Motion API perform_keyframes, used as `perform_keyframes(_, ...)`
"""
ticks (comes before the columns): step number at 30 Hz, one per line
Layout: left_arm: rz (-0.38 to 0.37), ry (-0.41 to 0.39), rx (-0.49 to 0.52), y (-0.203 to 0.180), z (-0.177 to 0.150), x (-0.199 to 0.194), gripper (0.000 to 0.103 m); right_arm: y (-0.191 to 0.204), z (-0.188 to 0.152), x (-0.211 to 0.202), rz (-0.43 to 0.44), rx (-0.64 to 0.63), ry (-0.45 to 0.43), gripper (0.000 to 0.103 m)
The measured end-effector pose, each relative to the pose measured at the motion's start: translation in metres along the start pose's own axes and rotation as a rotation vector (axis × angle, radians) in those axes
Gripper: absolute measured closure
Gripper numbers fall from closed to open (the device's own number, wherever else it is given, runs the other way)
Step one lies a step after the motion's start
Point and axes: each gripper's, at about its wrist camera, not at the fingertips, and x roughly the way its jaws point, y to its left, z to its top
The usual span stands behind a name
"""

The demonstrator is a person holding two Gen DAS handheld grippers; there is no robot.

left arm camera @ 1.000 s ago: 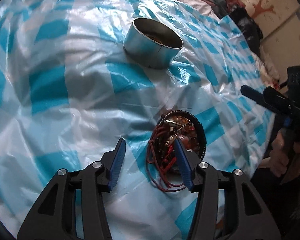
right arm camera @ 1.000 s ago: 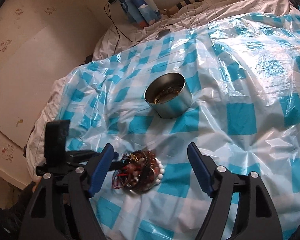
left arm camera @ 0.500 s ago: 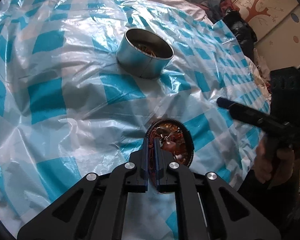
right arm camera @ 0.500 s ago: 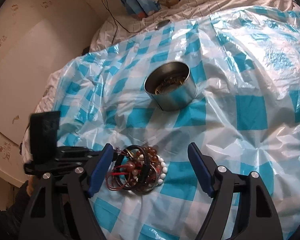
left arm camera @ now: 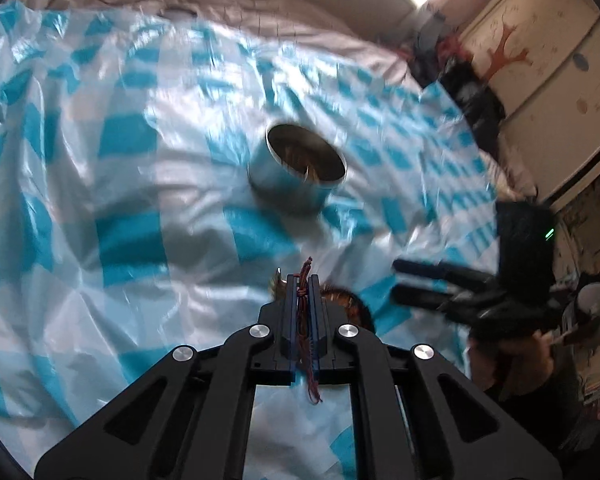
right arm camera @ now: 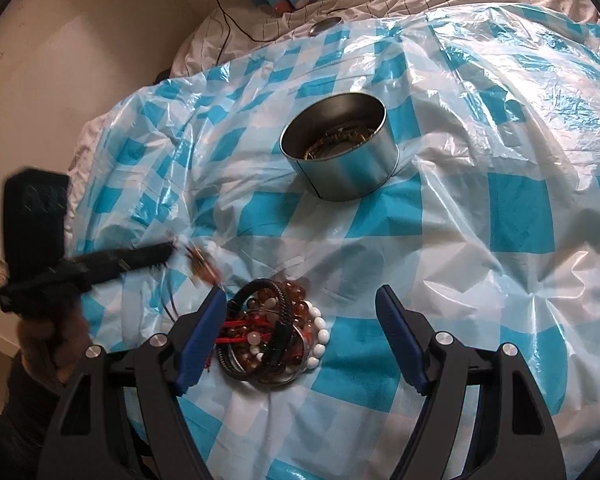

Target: Organize jewelry

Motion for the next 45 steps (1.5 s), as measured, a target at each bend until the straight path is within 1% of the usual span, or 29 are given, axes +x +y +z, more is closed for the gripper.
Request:
perform_keyframes(3,-0.002,-0.032,-0.016,0.002,0.006,-0.009,0.099,-0.001,0.000,0.009,-0.009,-0.001,0.017,0.029)
perform_keyframes(8,0.000,-0.033,-0.018,0.001,0.008,-0.010,0.099,0.000,0.004,0.026,-0.024,-0.011,0.028,0.029)
perform_keyframes(10,0.006,-0.033,-0.016,0.000,0.008,-0.010,0.099,0.001,0.005,0.030,-0.030,-0.015,0.026,0.034)
perform_keyframes(11,0.008,-0.034,-0.015,0.000,0.007,-0.010,0.099,0.002,0.006,0.034,-0.030,-0.021,0.035,0.045)
perform_keyframes(12,0.006,-0.034,-0.017,0.001,0.007,-0.010,0.099,0.003,0.007,0.036,-0.028,-0.027,0.041,0.052)
perform_keyframes(13,0.006,-0.035,-0.018,0.000,0.007,-0.011,0.099,0.005,0.007,0.039,-0.028,-0.039,0.047,0.055)
perform_keyframes(14,0.006,-0.035,-0.019,0.001,0.007,-0.011,0.099,0.008,0.006,0.041,-0.032,-0.055,0.056,0.060)
perform_keyframes(16,0.005,-0.036,-0.020,0.001,0.007,-0.011,0.099,0.015,0.004,0.044,-0.048,-0.099,0.069,0.066)
perform_keyframes(18,0.005,-0.035,-0.021,0.001,0.008,-0.011,0.098,0.022,0.002,0.045,-0.061,-0.132,0.064,0.088)
perform_keyframes(19,0.005,-0.035,-0.020,0.001,0.008,-0.011,0.099,0.024,0.002,0.043,-0.072,-0.144,0.054,0.091)
perform_keyframes(20,0.005,-0.035,-0.020,0.001,0.008,-0.011,0.099,0.025,0.002,0.042,-0.077,-0.150,0.049,0.093)
perform_keyframes(23,0.008,-0.034,-0.020,0.001,0.008,-0.010,0.098,0.026,0.003,0.034,-0.057,-0.149,0.021,0.093)
perform_keyframes(31,0.001,-0.041,-0.028,-0.002,0.012,-0.008,0.098,0.021,0.010,0.001,-0.035,-0.127,-0.079,0.093)
perform_keyframes(35,-0.013,-0.056,-0.031,-0.005,0.018,-0.009,0.098,0.017,0.016,-0.019,-0.038,-0.111,-0.143,0.093)
perform_keyframes(39,-0.031,-0.072,-0.035,-0.009,0.024,-0.010,0.099,0.013,0.023,-0.042,-0.021,-0.093,-0.211,0.093)
perform_keyframes(45,-0.063,-0.094,-0.033,-0.019,0.034,-0.009,0.099,0.006,0.030,-0.061,-0.013,-0.068,-0.265,0.093)
